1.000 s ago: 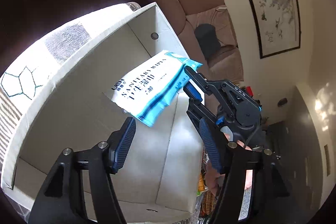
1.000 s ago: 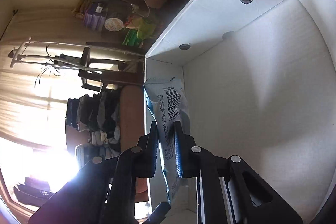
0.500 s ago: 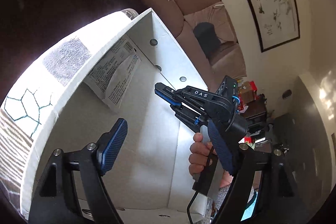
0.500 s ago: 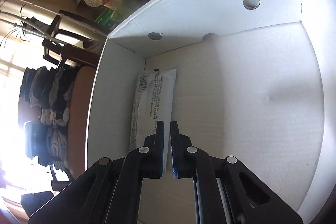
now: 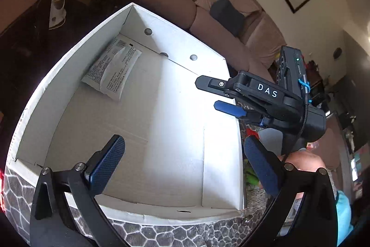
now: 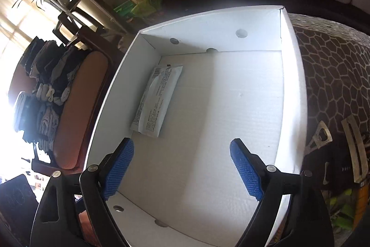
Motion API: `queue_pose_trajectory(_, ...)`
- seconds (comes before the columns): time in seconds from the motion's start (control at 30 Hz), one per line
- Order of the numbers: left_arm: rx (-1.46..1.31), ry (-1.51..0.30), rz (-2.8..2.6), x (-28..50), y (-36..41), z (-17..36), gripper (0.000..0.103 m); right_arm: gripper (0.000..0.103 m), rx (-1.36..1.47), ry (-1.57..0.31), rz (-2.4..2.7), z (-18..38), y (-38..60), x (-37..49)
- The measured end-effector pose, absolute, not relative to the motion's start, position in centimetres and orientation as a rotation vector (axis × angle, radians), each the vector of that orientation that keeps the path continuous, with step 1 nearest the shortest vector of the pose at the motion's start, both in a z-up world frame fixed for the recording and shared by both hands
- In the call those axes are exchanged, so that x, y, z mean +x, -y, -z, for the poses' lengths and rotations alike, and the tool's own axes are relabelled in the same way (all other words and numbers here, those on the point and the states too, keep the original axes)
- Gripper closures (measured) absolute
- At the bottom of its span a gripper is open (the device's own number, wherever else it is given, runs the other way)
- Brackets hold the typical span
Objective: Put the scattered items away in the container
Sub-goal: 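Open the right gripper to drop the packet into the box, withdraw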
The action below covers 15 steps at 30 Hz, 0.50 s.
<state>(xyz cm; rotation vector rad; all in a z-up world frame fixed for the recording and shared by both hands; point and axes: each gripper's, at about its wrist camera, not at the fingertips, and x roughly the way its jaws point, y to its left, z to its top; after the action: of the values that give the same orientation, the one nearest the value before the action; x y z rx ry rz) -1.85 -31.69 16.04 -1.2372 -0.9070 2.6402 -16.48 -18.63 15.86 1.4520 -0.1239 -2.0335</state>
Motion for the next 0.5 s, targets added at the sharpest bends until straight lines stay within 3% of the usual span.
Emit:
queue_pose_trajectory(0.1,-1.254,0.788,-2.717,-1.1,29.8,-17.8,0.0,0.0,1.431,0.085,2.078,-17.5,16.8,-15.3)
queue_pose_trajectory(0.27,-1.335,0.565,-2.826,-0.5,27.8,-19.6,0.0,0.0,1.374,-0.033,2.147,-19.7,15.4,-12.5)
queue_pose_trajectory(0.5,-1.385,0.478,-2.925,1.5,27.4,-21.3,0.0,0.0,1.307,-0.116,2.221,-21.9,13.5,-8.1)
